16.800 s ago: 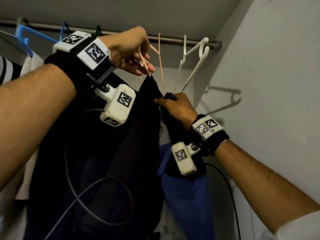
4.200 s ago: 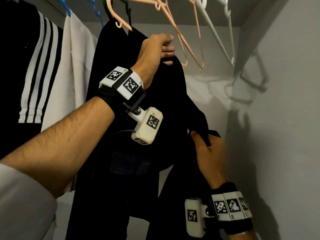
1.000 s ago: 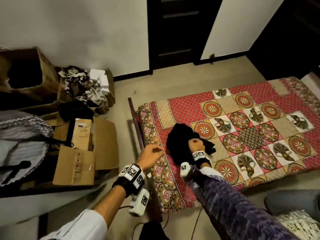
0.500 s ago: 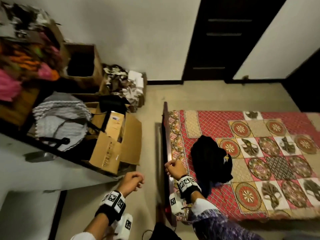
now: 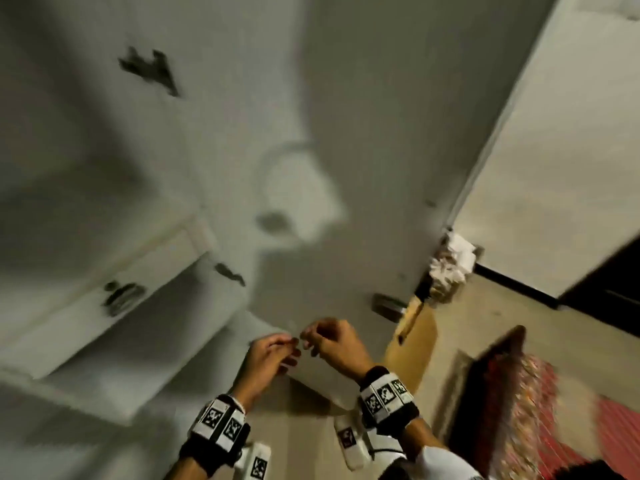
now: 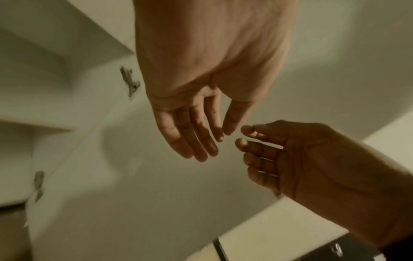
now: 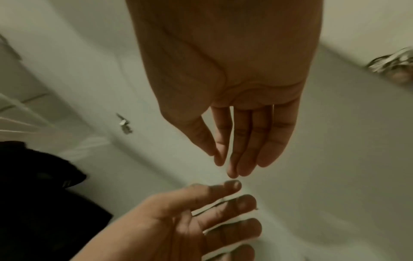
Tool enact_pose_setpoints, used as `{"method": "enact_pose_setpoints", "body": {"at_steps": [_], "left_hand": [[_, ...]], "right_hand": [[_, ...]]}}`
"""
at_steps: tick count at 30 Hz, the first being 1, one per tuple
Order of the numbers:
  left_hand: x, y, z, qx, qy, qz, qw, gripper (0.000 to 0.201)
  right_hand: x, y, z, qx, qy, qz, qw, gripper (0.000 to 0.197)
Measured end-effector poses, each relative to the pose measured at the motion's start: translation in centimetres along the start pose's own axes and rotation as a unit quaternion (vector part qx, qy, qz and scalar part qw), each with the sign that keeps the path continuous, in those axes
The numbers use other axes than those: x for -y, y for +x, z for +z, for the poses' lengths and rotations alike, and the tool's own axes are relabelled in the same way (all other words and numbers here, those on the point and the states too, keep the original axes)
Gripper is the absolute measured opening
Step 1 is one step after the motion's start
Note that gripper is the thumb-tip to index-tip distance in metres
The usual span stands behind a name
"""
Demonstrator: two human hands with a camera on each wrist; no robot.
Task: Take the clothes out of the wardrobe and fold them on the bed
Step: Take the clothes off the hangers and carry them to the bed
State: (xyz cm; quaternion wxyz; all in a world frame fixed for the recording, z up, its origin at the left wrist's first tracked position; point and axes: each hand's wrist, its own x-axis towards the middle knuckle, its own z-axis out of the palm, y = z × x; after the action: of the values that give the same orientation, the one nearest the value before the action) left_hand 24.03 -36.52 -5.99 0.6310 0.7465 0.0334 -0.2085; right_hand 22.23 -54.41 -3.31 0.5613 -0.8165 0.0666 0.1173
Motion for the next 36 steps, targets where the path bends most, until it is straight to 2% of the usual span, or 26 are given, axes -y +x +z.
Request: {"method": "enact_pose_setpoints", "body": {"at_steps": [4, 7, 10, 11, 15, 18, 19, 21, 24, 26, 28, 30, 33, 34, 36], "left_hand": [[-8.3, -1.6, -13.0, -0.144, -0.029, 0.126, 0.981, 0.013], [-15.1, -3.9, -22.0, -0.242, -0.04, 0.207, 0.947, 0.014], [-21.0, -6.8, -29.6, -0.322, -0.035, 0.285, 0.902, 0.017], [-22.4, -7.4, -30.9, -0.333, -0.03, 0.292, 0.896, 0.018], [-28.9, -10.7, -38.7, -0.416, 0.018, 0.347, 0.841, 0.015], [-32.5, -12.1, -42.1, -0.454, 0.059, 0.362, 0.812, 0.016], [-34.0, -12.7, -43.7, -0.477, 0.076, 0.372, 0.792, 0.017], [-36.3, -13.3, -45.2, -0.492, 0.086, 0.378, 0.78, 0.017], [-41.4, -14.7, -48.1, -0.536, 0.1, 0.428, 0.721, 0.016], [-45.1, -15.8, -49.9, -0.557, 0.102, 0.465, 0.681, 0.015], [-48.4, -16.8, -50.9, -0.565, 0.095, 0.497, 0.652, 0.009], [-51.3, -17.3, -51.5, -0.56, 0.103, 0.504, 0.649, 0.013], [-55.2, -17.2, -52.6, -0.55, 0.135, 0.492, 0.661, 0.036], [-56.3, -17.0, -52.8, -0.548, 0.149, 0.483, 0.667, 0.047], [-58.7, -16.4, -53.4, -0.556, 0.169, 0.458, 0.672, 0.062]], "right_hand": [[13.2, 5.2, 6.6, 0.018, 0.003, -0.157, 0.987, 0.01], [23.1, 8.2, 10.9, 0.026, 0.046, -0.25, 0.967, 0.011], [32.9, 10.1, 14.8, 0.045, 0.078, -0.338, 0.937, 0.015], [34.7, 10.6, 15.3, 0.042, 0.092, -0.358, 0.928, 0.017], [45.8, 12.3, 18.9, 0.078, 0.117, -0.448, 0.883, 0.02], [51.5, 13.1, 20.5, 0.09, 0.127, -0.506, 0.848, 0.02], [54.2, 13.7, 21.5, 0.099, 0.134, -0.53, 0.832, 0.018], [57.1, 14.4, 22.1, 0.099, 0.144, -0.548, 0.818, 0.016], [63.7, 15.9, 22.6, 0.096, 0.182, -0.591, 0.78, 0.015], [68.2, 16.5, 22.7, 0.061, 0.208, -0.621, 0.753, 0.012], [71.9, 16.7, 22.4, 0.022, 0.228, -0.644, 0.73, 0.007], [74.9, 16.6, 22.4, -0.004, 0.214, -0.656, 0.724, 0.029], [78.2, 16.3, 23.4, -0.018, 0.157, -0.665, 0.73, 0.076], [79.1, 16.2, 23.8, -0.023, 0.136, -0.669, 0.73, 0.084], [80.5, 16.4, 24.7, -0.036, 0.102, -0.678, 0.727, 0.083]]}}
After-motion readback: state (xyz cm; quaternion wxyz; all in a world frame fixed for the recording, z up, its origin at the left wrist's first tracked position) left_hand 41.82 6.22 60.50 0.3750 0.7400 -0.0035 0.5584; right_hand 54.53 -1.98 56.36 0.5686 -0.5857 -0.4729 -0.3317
